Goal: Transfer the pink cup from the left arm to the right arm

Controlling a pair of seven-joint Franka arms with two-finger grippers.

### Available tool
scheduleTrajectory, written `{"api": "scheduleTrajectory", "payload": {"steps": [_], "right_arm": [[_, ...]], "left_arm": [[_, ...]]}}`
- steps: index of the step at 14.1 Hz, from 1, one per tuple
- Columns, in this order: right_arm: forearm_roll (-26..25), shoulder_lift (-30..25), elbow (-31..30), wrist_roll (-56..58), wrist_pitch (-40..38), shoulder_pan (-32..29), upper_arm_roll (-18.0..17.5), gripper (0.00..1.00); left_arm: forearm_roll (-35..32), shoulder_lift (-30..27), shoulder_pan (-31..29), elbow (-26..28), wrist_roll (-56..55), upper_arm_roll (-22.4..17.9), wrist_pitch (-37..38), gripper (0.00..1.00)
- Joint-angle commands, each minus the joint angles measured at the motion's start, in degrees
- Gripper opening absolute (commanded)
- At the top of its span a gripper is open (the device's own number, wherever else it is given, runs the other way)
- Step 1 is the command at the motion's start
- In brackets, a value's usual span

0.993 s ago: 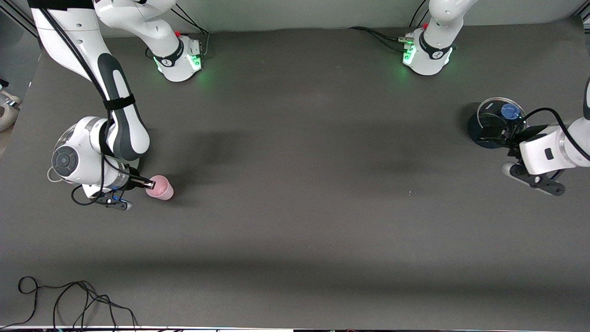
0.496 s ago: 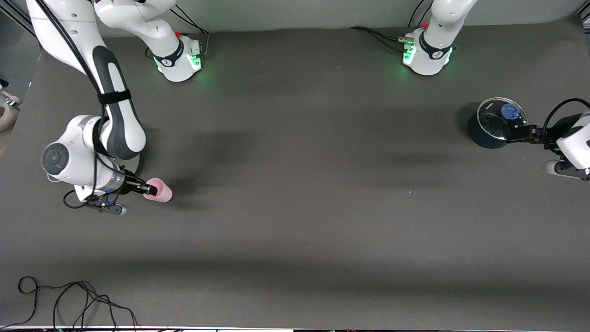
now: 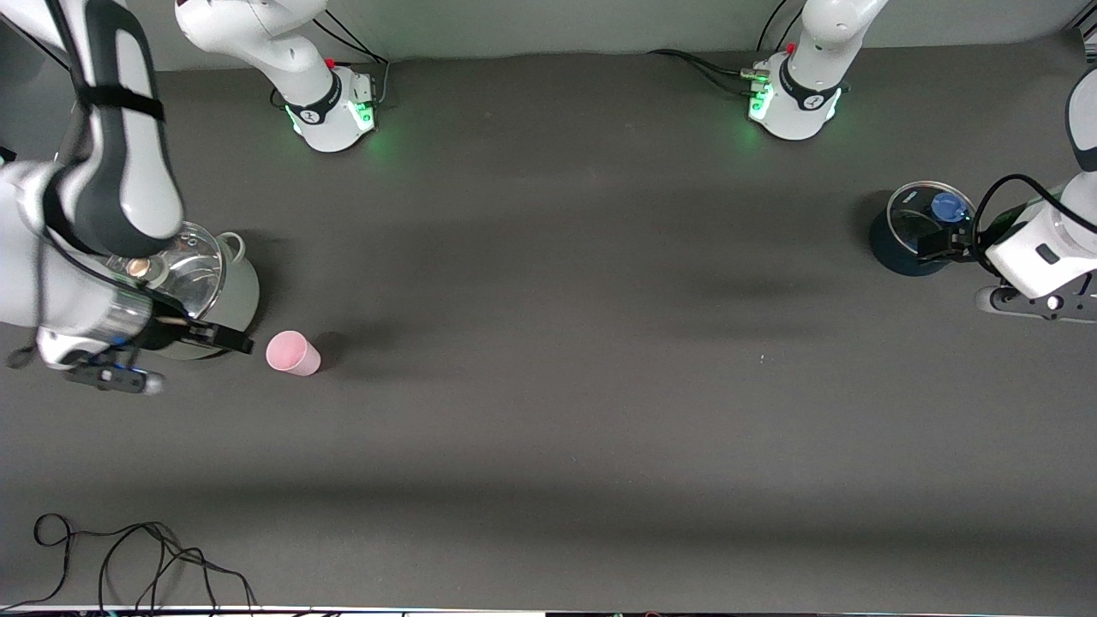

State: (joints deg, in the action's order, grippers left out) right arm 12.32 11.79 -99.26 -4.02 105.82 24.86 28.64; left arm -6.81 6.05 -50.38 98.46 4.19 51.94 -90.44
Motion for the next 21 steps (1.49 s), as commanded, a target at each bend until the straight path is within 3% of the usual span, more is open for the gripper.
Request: {"api": "scheduleTrajectory", "payload": {"steps": [1, 3, 7, 8, 11, 13, 21], "right_arm": [[-2.1, -3.3, 5.1, -1.9, -8.5, 0.2, 0.8, 1.0], [-5.8, -4.8, 9.4, -1.8, -14.1, 0.1, 1.5, 1.0], [-6.4, -5.2, 15.2, -1.3, -19.2, -0.1, 4.5, 1.0], [-6.4, -5.1, 15.3, -1.2, -19.2, 0.0, 4.4, 1.0], [-6.5, -4.9, 15.6, -1.2, -19.2, 0.1, 4.3, 1.0], [-6.6, -4.9, 15.4, -1.7, -19.2, 0.4, 4.1, 1.0], [-6.8, -5.0, 15.2, -1.5, -19.3, 1.1, 4.0, 1.0]], "left_arm": [[3.5, -2.4, 1.5, -0.7, 0.0, -3.3, -0.1, 1.0], [4.2, -2.5, 12.7, -1.3, 0.2, -14.6, -0.1, 1.0], [5.9, -4.5, 36.8, -0.8, 0.1, -38.5, -1.1, 1.0], [5.9, -4.5, 42.1, -0.8, 0.1, -43.4, -1.1, 1.0], [6.0, -4.5, 52.3, -1.0, -0.2, -52.2, -1.0, 1.0], [6.1, -4.4, 55.3, -1.1, -0.5, -54.9, -1.1, 1.0], [6.5, -4.1, 54.6, -1.5, -4.6, -53.4, -1.9, 1.0]]}}
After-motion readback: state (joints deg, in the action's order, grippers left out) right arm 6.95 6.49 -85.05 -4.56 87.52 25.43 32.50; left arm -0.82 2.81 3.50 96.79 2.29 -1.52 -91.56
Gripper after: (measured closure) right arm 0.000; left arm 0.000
